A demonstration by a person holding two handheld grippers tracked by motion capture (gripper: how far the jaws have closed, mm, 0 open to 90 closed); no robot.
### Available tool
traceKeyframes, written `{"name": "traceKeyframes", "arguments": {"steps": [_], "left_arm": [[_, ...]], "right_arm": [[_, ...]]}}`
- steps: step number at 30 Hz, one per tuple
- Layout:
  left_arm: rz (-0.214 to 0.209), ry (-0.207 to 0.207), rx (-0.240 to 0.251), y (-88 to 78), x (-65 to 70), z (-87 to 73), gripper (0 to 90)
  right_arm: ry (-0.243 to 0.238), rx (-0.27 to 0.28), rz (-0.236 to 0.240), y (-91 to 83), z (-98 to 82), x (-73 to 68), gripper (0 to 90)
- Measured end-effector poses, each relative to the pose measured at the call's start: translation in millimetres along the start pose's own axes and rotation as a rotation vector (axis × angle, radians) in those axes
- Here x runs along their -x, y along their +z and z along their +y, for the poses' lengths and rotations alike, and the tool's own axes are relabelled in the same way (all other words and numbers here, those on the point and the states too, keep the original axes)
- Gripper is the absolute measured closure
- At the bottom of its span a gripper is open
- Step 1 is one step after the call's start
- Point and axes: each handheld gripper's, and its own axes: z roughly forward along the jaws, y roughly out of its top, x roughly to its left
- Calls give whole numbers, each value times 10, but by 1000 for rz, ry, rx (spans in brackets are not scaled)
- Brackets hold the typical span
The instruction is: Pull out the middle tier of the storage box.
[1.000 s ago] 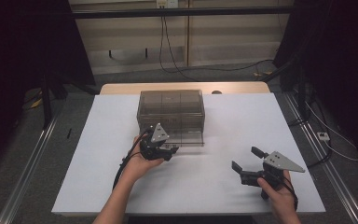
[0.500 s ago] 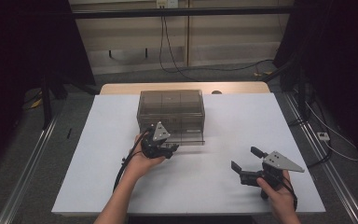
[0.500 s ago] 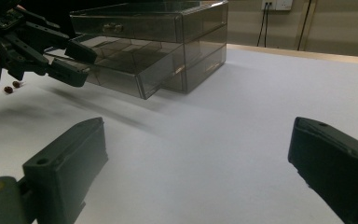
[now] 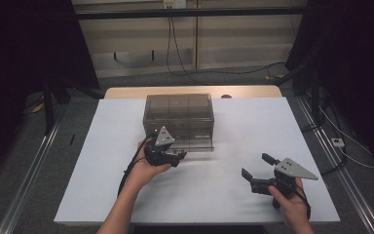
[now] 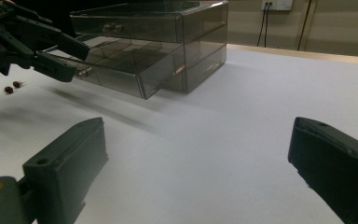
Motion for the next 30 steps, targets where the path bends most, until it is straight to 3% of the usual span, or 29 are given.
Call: {"name": "traceKeyframes", "arguments": {"steps": [1, 5, 12, 20, 30], "left_arm": [[11, -9, -2, -32, 0, 1, 317], [-21, -62, 20, -182, -48, 0, 274], [-12, -89, 0, -391, -83, -37, 244], [-12, -143, 10, -548, -171, -84, 224], [27, -177, 15, -704, -308, -185, 211]], "right_arm": [[0, 0, 1, 1, 0, -1, 42], [0, 1, 2, 7, 2, -4, 41], [-1, 1, 3, 13, 5, -18, 41], [-7, 1, 6, 16, 8, -29, 41], [-1, 3, 9, 17, 14, -40, 42]]}}
